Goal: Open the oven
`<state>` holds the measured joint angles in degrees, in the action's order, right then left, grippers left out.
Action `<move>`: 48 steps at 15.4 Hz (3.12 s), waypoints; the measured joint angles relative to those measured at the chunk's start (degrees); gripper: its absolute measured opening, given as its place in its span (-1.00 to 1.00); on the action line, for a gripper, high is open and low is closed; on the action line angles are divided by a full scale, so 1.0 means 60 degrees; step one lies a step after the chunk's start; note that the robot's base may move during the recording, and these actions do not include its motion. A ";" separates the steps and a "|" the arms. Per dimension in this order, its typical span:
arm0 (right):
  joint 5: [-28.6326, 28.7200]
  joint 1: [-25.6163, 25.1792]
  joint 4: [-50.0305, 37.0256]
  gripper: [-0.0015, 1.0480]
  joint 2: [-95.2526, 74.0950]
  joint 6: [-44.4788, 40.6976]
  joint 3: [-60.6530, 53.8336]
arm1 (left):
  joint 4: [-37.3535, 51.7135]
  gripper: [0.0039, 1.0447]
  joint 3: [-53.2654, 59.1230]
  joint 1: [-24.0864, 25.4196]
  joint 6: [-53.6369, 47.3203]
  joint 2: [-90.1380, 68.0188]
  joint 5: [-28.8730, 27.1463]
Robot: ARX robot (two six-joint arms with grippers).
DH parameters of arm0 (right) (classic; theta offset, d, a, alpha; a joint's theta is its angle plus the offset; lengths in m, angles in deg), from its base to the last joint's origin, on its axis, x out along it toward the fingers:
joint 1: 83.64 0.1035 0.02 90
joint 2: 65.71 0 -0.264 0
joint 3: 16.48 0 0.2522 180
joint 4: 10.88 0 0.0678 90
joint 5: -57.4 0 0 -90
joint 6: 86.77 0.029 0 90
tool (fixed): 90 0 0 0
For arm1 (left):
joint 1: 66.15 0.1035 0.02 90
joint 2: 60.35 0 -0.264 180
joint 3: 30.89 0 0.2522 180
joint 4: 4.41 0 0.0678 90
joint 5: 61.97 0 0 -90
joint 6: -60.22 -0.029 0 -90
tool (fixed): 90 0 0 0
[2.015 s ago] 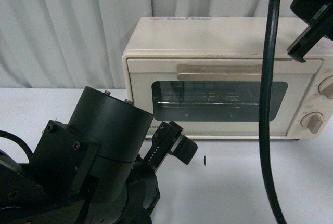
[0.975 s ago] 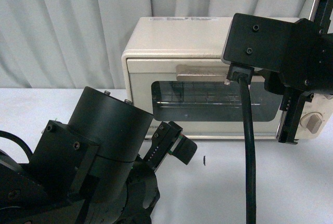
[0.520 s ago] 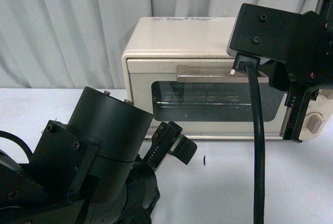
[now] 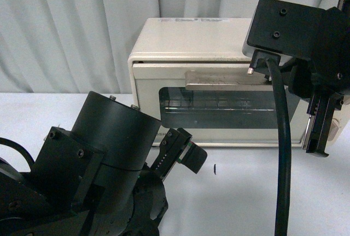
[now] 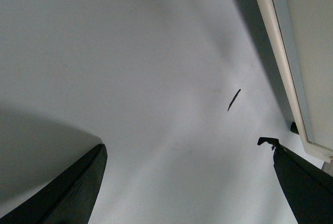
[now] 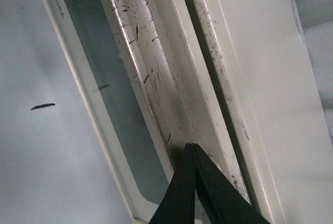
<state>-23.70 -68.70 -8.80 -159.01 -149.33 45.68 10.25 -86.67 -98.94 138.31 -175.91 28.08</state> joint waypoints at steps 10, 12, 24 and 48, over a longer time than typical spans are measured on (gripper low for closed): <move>0.0550 0.0153 0.2463 -0.96 0.0769 0.0240 -0.0040 | -0.0004 0.88 0.0000 0.0004 0.0000 0.0000 -0.0007; 0.0699 0.0262 0.3377 -0.96 0.0958 0.0237 -0.0040 | 0.0000 0.88 0.0004 0.0000 0.0000 0.0000 -0.0007; 0.1417 0.0510 0.3483 0.43 0.2317 0.0714 0.0306 | 0.0000 0.88 0.0004 0.0000 0.0004 0.0000 0.0004; -0.2528 -0.1461 -0.5133 -0.96 0.7202 1.0255 -0.6925 | 0.0000 0.88 -0.0007 0.0000 0.0029 0.0000 0.0033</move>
<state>-38.87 -77.46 -39.60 -115.80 -87.81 4.13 10.25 -86.72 -98.94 138.48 -175.91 28.28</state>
